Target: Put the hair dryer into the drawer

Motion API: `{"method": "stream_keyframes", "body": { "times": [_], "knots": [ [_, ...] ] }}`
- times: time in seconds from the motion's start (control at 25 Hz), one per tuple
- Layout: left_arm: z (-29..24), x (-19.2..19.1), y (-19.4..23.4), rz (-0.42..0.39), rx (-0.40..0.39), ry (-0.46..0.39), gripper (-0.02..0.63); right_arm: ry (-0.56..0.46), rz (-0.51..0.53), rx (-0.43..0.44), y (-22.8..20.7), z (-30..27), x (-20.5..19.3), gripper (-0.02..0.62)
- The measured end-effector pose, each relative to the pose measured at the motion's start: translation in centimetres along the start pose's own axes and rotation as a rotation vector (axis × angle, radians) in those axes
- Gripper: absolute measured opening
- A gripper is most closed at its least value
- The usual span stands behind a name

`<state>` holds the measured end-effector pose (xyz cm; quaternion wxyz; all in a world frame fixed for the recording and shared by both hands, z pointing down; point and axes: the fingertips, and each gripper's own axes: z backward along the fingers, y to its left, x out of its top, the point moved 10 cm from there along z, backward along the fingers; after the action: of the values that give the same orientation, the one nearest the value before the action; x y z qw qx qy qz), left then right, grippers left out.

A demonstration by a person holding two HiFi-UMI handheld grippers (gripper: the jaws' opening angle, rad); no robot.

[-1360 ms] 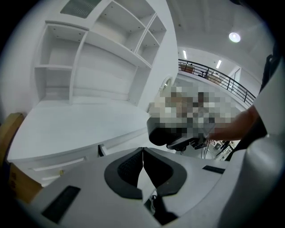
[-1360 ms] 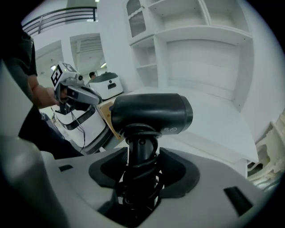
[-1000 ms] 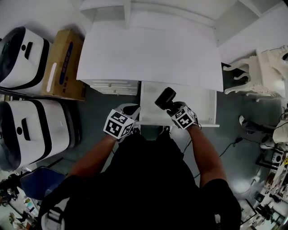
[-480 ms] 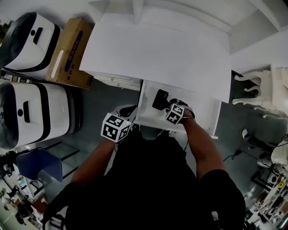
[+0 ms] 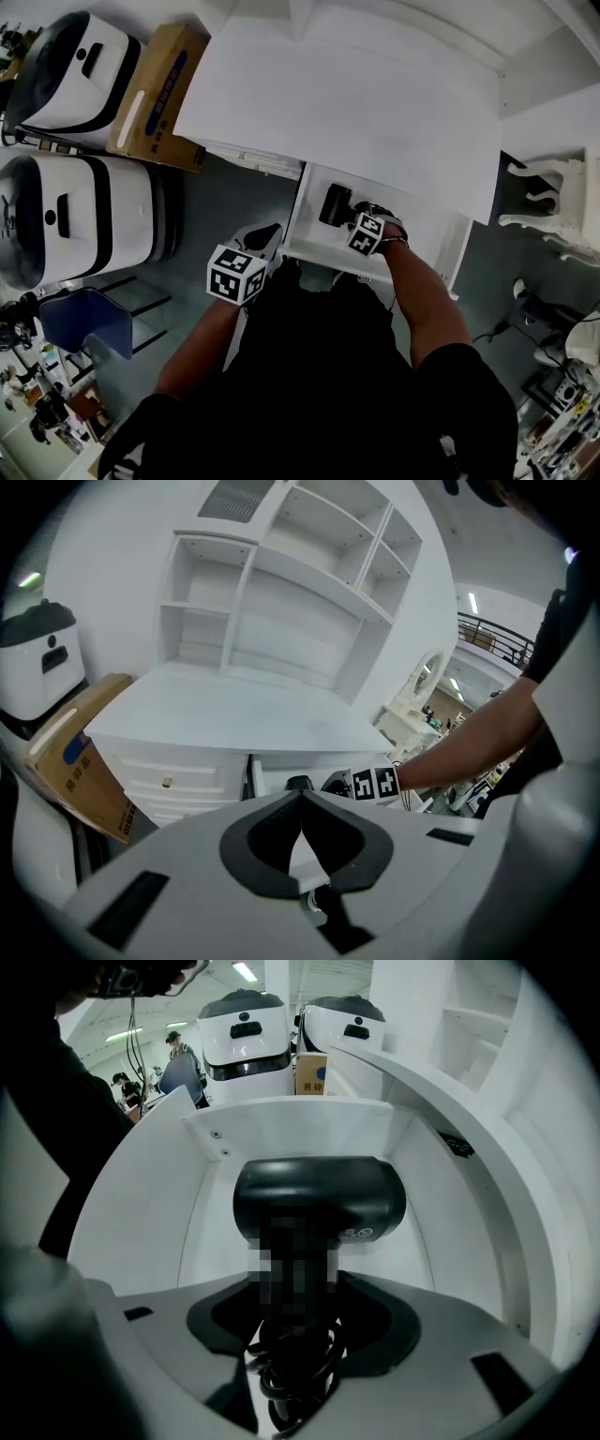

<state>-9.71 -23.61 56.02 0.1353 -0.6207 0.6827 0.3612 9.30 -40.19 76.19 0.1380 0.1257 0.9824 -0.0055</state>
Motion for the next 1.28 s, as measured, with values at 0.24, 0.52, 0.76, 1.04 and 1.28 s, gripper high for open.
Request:
{"method": "stream_keyframes", "body": {
  "times": [0.24, 0.52, 0.76, 1.04, 1.28],
  "knots": [
    [0.4, -0.2, 0.6, 0.015, 0.023, 0.006, 0.011, 0.008, 0.018, -0.002, 0.0, -1.0, -0.1, 0.241],
    [0.4, 0.1, 1.3, 0.007, 0.016, 0.011, 0.011, 0.041, 0.026, 0.011, -0.1, -1.7, -0.1, 0.241],
    [0.4, 0.4, 2.3, 0.002, 0.004, 0.013, 0.011, 0.102, 0.043, 0.032, 0.0, -2.3, 0.4, 0.241],
    [0.3, 0.6, 3.0, -0.013, -0.022, 0.006, 0.011, 0.137, 0.079, -0.009, 0.1, -2.4, 0.5, 0.258],
    [0.6, 1.4, 4.6, -0.044, -0.059, -0.011, 0.011, 0.147, 0.086, -0.094, 0.6, -0.9, 0.6, 0.267]
  ]
}}
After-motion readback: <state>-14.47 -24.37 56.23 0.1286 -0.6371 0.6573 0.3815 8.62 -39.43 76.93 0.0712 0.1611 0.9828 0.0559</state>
